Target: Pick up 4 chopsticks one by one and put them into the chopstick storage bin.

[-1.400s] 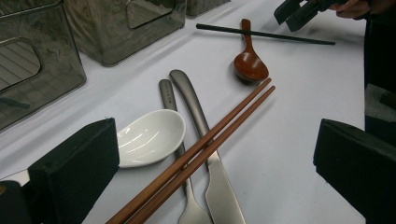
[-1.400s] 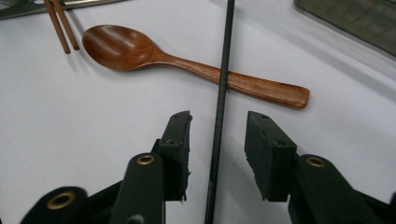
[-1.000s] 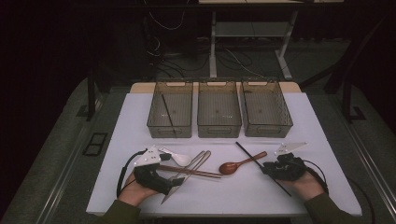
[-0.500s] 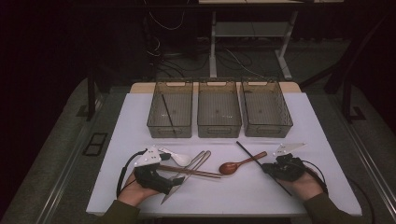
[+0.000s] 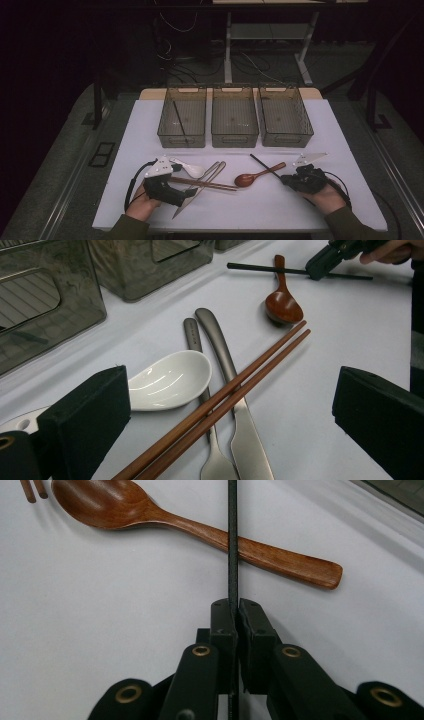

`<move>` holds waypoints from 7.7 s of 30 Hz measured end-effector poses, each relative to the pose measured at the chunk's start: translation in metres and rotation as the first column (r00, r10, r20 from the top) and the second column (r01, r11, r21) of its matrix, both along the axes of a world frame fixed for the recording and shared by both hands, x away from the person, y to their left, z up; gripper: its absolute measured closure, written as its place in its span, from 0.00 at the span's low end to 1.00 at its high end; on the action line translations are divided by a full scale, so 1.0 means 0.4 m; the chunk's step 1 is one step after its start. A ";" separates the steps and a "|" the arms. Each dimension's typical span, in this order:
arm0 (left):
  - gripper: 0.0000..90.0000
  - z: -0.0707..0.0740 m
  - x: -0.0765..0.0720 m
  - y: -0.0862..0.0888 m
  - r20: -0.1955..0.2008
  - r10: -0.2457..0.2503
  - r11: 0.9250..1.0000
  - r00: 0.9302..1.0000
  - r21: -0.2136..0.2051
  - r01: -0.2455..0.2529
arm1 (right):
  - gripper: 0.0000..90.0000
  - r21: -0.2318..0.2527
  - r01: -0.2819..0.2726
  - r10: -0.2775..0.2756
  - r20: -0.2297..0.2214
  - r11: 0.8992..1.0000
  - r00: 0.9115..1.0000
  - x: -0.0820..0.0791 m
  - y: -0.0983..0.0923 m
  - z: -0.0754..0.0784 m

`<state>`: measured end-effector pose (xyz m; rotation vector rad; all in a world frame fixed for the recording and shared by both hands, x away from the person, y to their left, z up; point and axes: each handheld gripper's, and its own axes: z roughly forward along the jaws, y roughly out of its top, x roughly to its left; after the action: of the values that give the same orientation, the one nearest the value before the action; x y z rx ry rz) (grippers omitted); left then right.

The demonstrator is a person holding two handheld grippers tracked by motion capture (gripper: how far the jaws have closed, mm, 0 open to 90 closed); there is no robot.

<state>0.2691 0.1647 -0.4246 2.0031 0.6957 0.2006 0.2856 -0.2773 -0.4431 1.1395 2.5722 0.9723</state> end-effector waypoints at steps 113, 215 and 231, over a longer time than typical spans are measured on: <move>0.07 -0.007 -0.002 0.009 0.045 0.011 1.000 0.999 0.017 -0.012 | 0.95 0.137 -0.148 0.136 0.094 0.979 0.986 0.269 0.327 0.210; 0.07 -0.005 -0.005 0.013 0.049 0.009 1.000 0.999 0.009 -0.009 | 0.25 0.140 -0.137 0.117 0.145 0.981 0.982 0.352 0.456 0.232; 0.07 -0.008 -0.002 0.013 0.039 0.004 1.000 0.999 0.010 -0.005 | 0.19 0.230 -0.105 0.072 0.147 0.968 0.987 0.243 0.287 0.196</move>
<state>0.2684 0.1700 -0.4276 2.0021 0.6755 0.2459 0.3829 -0.1626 -0.3646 0.9758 2.4652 1.3597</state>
